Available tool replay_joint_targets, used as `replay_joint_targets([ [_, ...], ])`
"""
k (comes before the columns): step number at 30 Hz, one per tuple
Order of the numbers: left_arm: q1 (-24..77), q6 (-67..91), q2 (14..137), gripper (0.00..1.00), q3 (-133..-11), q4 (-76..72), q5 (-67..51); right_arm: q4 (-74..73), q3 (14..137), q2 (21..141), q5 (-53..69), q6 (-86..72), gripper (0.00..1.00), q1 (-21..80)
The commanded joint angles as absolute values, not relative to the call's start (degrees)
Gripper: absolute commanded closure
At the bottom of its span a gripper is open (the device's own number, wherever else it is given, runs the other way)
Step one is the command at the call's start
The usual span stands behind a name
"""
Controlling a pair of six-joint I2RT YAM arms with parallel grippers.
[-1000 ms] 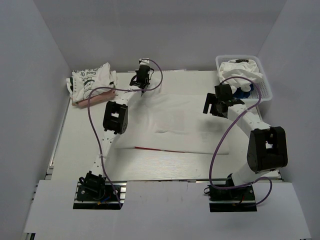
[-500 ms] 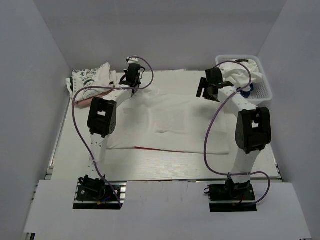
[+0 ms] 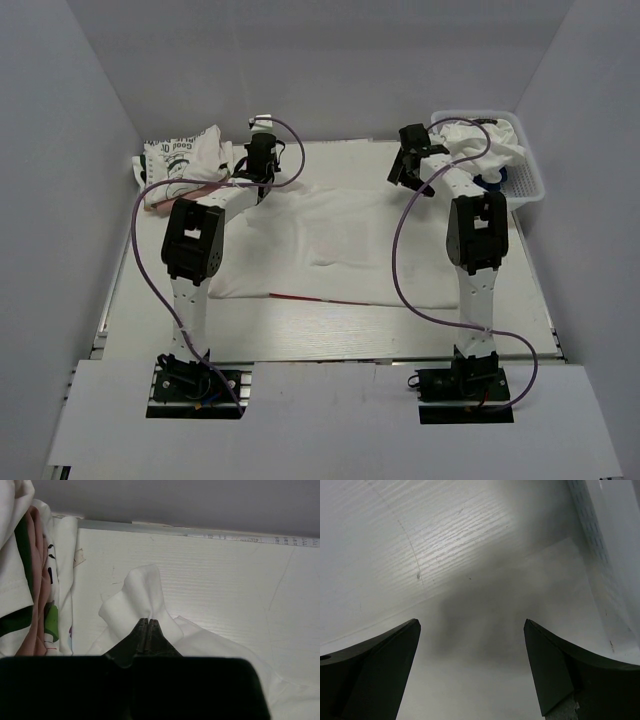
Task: Fold and stack the t-shirts
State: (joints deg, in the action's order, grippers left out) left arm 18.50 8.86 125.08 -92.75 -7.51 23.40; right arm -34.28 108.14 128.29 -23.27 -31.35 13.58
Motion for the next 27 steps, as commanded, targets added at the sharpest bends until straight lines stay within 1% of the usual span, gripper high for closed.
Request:
replay_joint_targets([
  [1,18.72,9.14,120.6,1.0,-91.33,-8.96,23.2,-36.91,111.62,130.25,-25.22,-34.1,0.11,13.18],
  [4,18.72,9.14,119.79,1.0,-89.3,-9.49,23.2,-36.64,112.84,132.09,-25.66,-34.71,0.11,13.18],
  [8,19.24,9.67,117.25,1.0,-87.02,-9.49,23.9,-34.11,113.55,134.38,-27.16,-34.98,0.14,13.36],
  [10,19.25,9.67,116.2,1.0,-85.17,-10.01,23.91,-33.05,113.82,135.0,-29.08,-36.12,0.14,13.27],
  [19,19.25,11.95,110.49,1.0,-76.3,-11.87,23.29,-29.89,112.16,134.92,-29.87,-40.51,0.14,13.27],
  [20,19.25,12.48,109.78,1.0,-75.24,-12.47,22.68,-27.62,111.89,134.91,-29.97,-40.87,0.14,13.18],
  [27,19.25,12.48,108.11,1.0,-73.13,-13.0,21.01,-26.98,113.99,136.84,-29.97,-42.1,0.12,13.27],
])
